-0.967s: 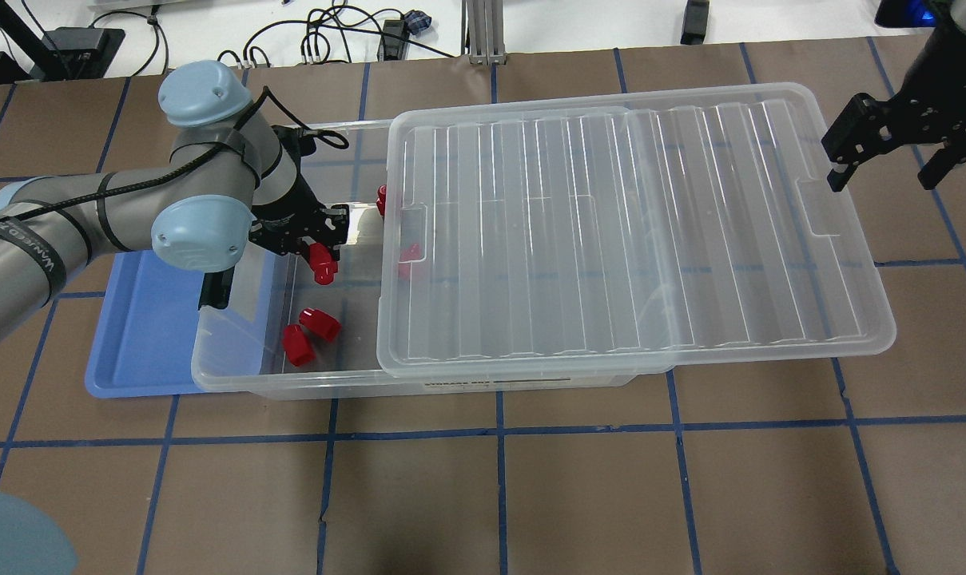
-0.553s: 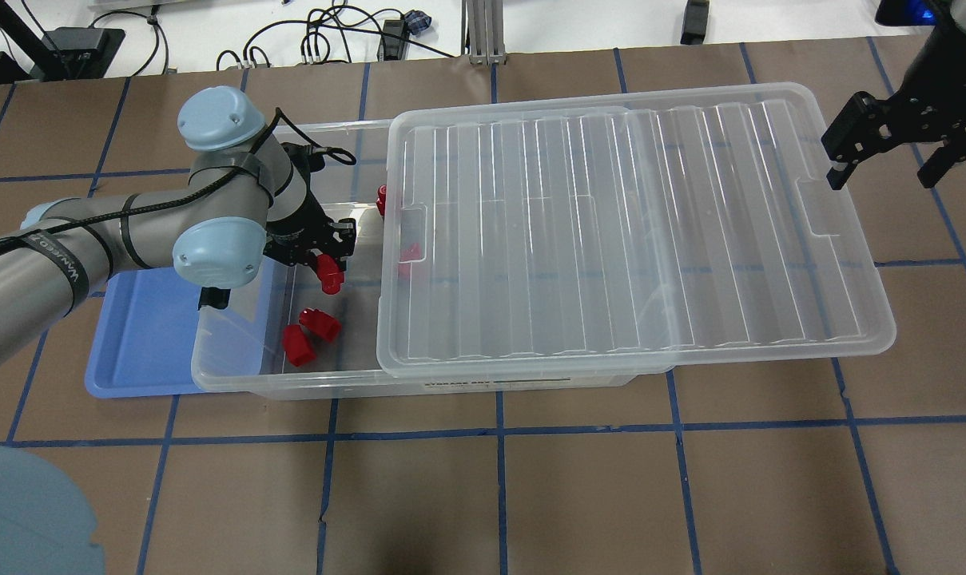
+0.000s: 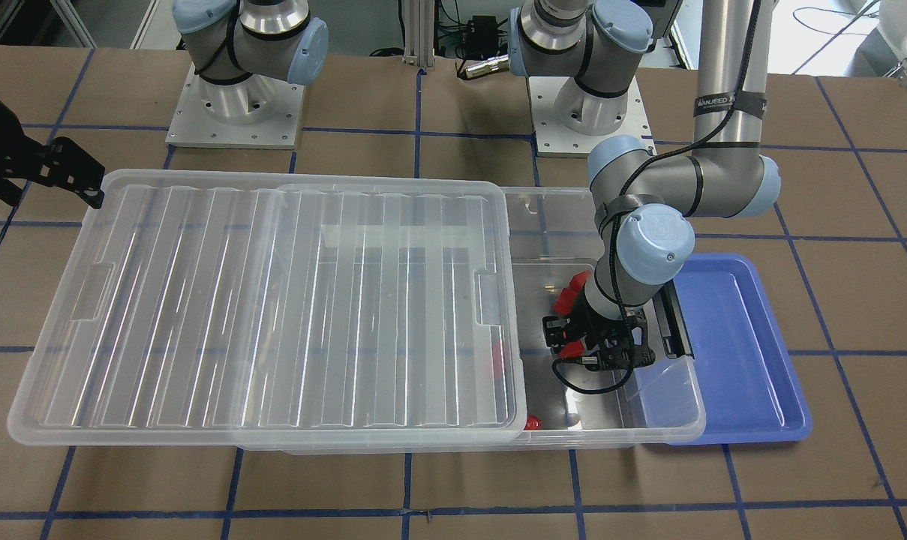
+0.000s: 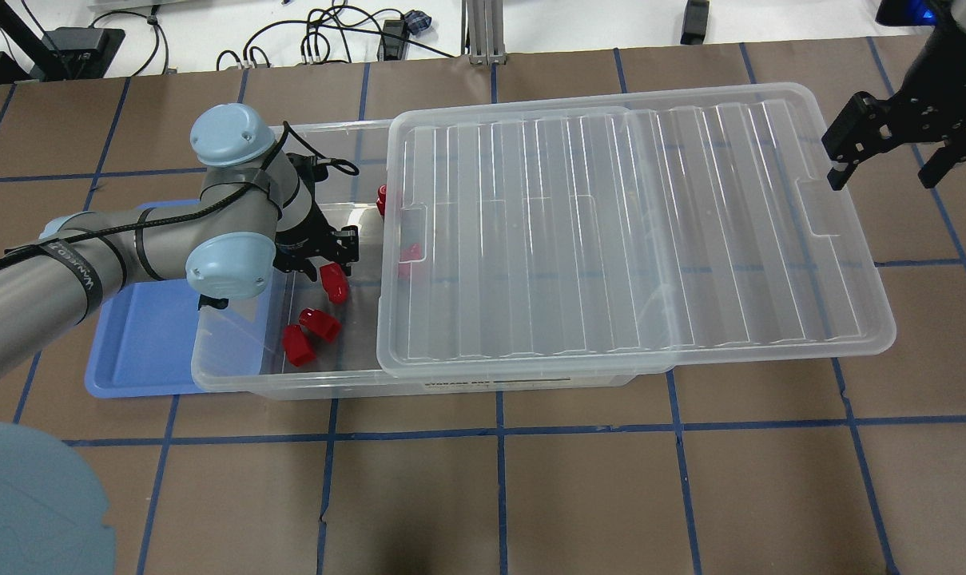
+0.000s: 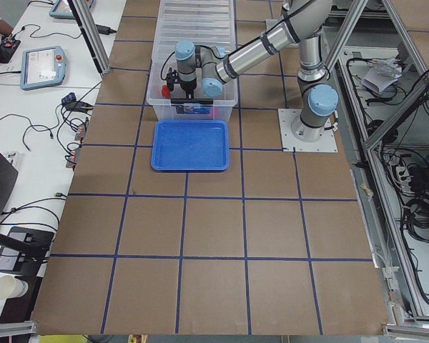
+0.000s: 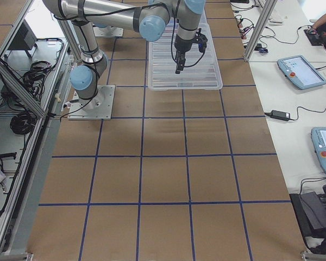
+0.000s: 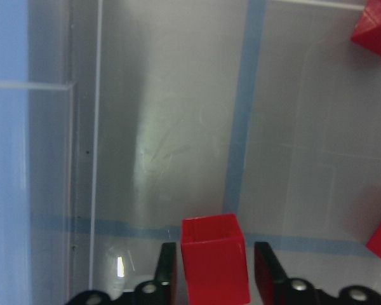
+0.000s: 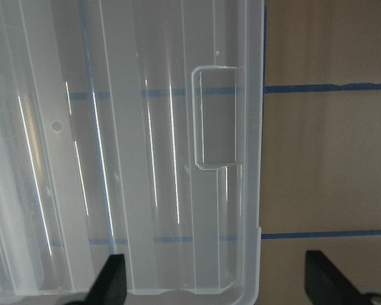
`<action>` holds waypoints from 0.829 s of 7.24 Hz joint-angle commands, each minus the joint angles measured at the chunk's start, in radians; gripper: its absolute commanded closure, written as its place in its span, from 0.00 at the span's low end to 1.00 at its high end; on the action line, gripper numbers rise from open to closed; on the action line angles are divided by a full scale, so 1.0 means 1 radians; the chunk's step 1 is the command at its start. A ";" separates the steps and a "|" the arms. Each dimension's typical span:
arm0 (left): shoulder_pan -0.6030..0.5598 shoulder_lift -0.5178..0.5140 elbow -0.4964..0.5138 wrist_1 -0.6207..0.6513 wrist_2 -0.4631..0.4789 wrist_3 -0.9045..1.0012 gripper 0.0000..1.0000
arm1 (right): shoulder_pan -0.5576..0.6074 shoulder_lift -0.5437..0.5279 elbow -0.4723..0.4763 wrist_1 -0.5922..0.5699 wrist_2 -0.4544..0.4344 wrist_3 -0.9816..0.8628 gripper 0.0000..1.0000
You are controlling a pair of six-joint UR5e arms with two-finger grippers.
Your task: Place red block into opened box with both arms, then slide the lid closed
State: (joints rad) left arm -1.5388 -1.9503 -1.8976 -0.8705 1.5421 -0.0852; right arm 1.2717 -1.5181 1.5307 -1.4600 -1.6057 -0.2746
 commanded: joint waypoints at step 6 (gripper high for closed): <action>-0.035 0.096 0.054 -0.103 0.010 0.004 0.00 | 0.000 0.003 0.002 -0.017 0.004 0.002 0.00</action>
State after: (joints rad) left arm -1.5713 -1.8785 -1.8703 -0.9171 1.5491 -0.0884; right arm 1.2717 -1.5177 1.5313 -1.4691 -1.5982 -0.2736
